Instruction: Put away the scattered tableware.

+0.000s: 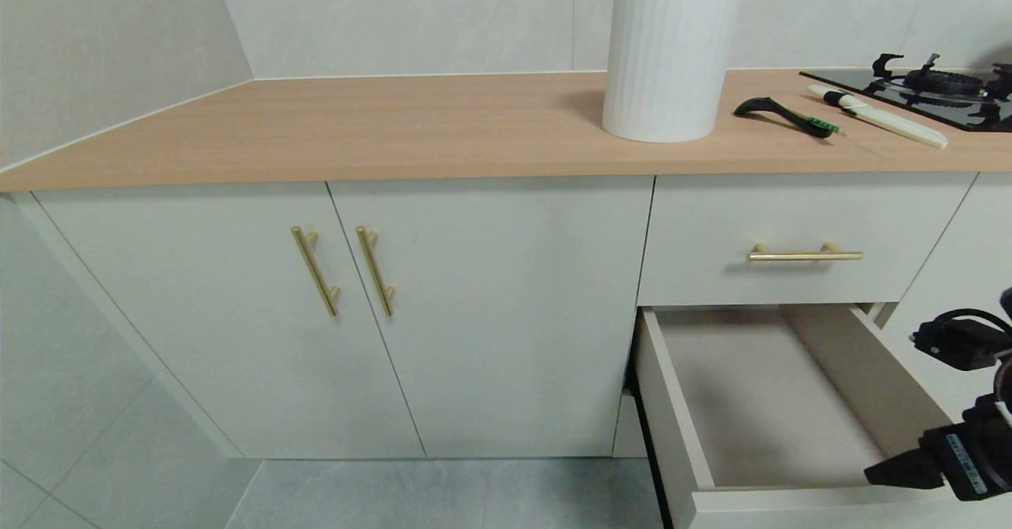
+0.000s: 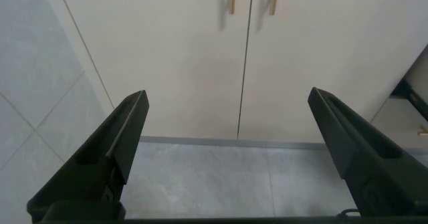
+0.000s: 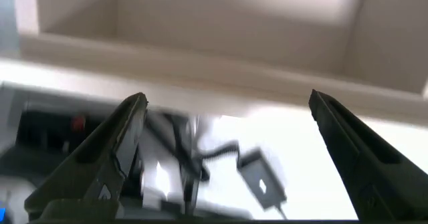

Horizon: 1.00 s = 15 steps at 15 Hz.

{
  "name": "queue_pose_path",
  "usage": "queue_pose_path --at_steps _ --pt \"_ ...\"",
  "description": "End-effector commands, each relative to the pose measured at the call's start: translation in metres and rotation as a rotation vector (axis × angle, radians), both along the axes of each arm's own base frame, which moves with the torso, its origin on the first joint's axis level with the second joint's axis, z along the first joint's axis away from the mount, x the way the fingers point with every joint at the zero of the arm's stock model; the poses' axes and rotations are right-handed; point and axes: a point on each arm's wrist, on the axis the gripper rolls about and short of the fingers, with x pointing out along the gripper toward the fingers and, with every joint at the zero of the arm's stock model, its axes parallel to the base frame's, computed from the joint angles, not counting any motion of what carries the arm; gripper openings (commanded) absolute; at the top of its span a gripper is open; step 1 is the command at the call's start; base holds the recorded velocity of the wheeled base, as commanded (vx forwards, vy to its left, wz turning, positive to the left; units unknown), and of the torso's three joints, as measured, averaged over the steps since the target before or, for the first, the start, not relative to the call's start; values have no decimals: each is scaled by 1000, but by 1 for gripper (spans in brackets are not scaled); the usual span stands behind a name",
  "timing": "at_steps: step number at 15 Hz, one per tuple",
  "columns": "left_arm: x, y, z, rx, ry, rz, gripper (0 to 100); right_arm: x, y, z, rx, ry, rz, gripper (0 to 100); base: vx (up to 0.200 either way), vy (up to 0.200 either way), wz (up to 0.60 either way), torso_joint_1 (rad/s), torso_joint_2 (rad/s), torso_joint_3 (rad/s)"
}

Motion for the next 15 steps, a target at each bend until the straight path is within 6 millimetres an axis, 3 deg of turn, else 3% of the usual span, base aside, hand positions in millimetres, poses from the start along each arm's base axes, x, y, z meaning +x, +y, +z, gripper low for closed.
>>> queue_pose_path --at_steps 1,4,7,11,15 --pt "0 0 0 -1 1 1 100 -21 -1 15 7 -84 2 100 0 0 0 0 0 0" --pt "0 0 0 -1 0 1 100 -20 -1 20 7 -110 1 100 0 0 0 0 0 0" --pt "0 0 0 -1 1 1 100 -2 0 82 28 -352 0 100 0 0 0 0 0 0" --pt "0 0 0 -1 1 1 100 52 0 147 31 -548 -19 100 0 0 0 0 0 0" --pt "0 0 0 -1 1 1 100 100 1 177 33 -655 -37 100 0 0 0 0 0 0"
